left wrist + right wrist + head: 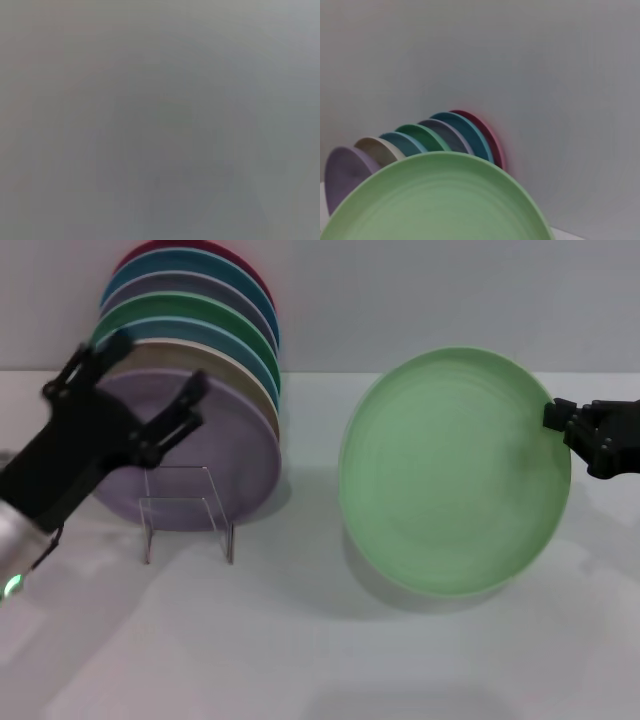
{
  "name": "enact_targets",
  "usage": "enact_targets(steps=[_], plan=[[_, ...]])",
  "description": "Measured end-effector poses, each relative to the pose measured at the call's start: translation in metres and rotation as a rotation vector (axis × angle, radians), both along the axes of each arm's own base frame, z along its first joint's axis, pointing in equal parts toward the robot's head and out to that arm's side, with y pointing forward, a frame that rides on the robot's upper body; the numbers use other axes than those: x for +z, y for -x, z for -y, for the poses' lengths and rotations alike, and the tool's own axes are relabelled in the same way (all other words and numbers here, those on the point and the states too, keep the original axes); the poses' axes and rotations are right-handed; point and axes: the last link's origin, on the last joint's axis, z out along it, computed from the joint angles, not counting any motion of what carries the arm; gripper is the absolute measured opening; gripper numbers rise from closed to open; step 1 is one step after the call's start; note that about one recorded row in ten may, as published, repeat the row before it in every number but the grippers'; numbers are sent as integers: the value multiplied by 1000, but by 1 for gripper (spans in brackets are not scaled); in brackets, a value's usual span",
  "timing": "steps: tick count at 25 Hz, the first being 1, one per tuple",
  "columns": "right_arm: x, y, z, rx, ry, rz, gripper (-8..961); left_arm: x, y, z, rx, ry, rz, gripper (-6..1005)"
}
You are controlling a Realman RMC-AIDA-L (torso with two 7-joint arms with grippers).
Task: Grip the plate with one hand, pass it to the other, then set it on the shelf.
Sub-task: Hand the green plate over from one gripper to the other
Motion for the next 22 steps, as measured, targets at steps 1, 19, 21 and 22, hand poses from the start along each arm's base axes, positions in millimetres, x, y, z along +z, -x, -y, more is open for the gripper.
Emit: enact_targets(steps=[1, 19, 21, 22], plan=[[0, -1, 0, -1, -2, 3, 39, 2, -7, -3, 8, 23, -18, 860], [5, -9, -3, -2, -37, 78, 56, 1, -98, -20, 240, 306, -244, 859], [6, -8, -4, 3, -39, 82, 58, -2, -102, -20, 266, 307, -278, 860], [6, -8, -4, 5, -39, 83, 58, -6, -110, -21, 295, 303, -318, 860]])
